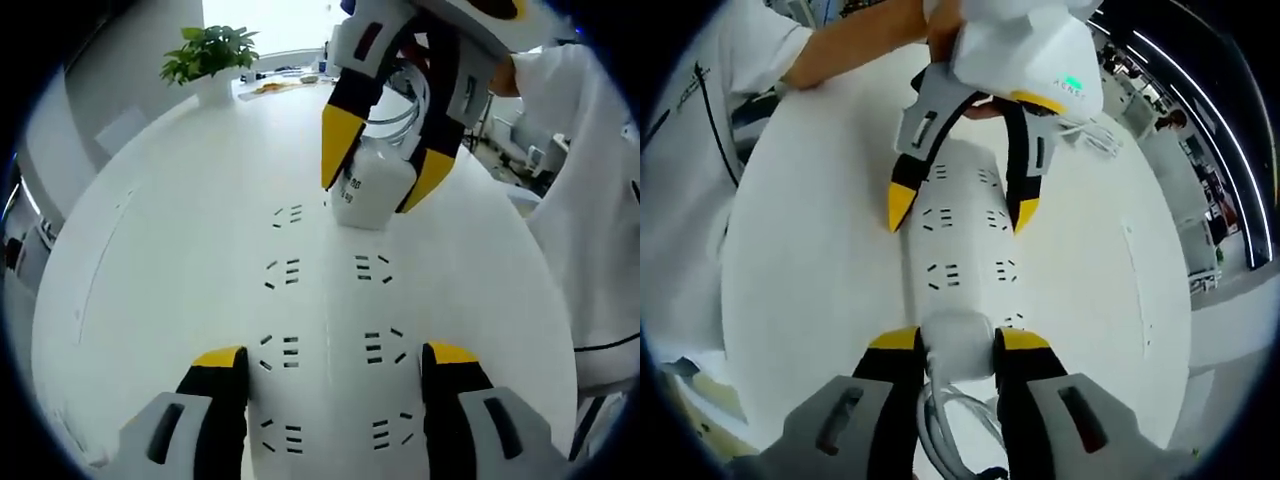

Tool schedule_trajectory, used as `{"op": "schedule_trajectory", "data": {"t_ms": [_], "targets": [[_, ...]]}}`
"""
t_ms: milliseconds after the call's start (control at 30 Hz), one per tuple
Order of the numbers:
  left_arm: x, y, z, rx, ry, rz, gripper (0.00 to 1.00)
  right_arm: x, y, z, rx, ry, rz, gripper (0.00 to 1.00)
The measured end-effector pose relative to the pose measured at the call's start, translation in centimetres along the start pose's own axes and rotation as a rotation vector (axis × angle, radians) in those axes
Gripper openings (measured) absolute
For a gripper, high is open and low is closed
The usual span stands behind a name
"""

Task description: Straighten the power strip on the desk, plug the charger into it

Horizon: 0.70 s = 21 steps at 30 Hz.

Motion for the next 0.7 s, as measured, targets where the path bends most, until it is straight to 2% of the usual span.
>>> {"op": "schedule_trajectory", "data": {"t_ms": [333,433,700], "targets": [[0.0,-0.1,0.0,-0.001,0.002,0.001,0.72,0.0,0.0,0.0,-0.020,0.006,0.002,0.26],[0.0,-0.1,0.0,-0.004,0.003,0.004,0.72,-0.2,-0.1,0.1,0.014,0.007,0.025,0.27],[0.0,-0.1,0.1,-0.003,0.003,0.006,0.72,-1.3,0.0,0.3,0.039,-0.020,0.077,0.39]]}}
Point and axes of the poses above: the point that each gripper's makers call its tool centre point, and the gripper's own axes: x roughly forward along the fingers, z roughly to its right, y roughly out of its top, the point moved 9 cm from there along -x, roughly backward along the fingers, and after that the axes turned 14 degrees about z, right-handed, at the moved point
